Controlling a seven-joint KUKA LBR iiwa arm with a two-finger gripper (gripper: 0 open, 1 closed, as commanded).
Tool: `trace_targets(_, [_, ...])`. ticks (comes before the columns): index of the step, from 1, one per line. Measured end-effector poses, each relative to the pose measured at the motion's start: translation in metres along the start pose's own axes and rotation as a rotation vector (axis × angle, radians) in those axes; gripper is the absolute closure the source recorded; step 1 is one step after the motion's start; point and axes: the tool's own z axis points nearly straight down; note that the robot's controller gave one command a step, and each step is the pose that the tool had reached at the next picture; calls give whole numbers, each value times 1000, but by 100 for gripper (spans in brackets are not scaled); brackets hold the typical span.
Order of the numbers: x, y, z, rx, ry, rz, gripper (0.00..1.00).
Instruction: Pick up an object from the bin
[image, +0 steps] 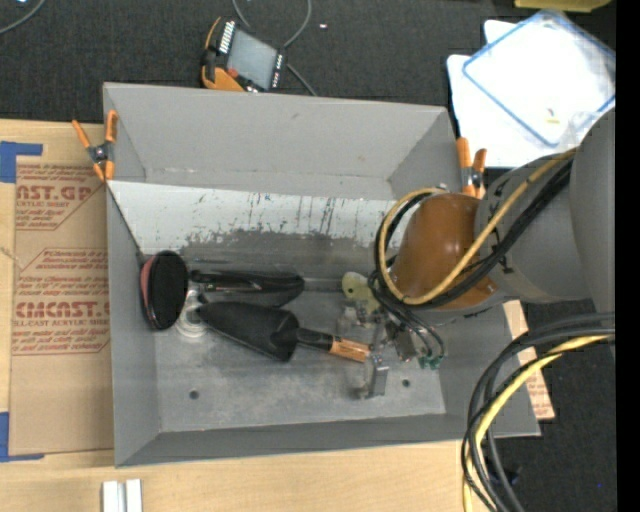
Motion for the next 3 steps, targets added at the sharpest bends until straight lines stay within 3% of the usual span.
trace_targets(1, [-2, 19, 1, -6, 5, -18, 100])
trace_targets(3, [1, 20, -15, -7, 14, -17, 100])
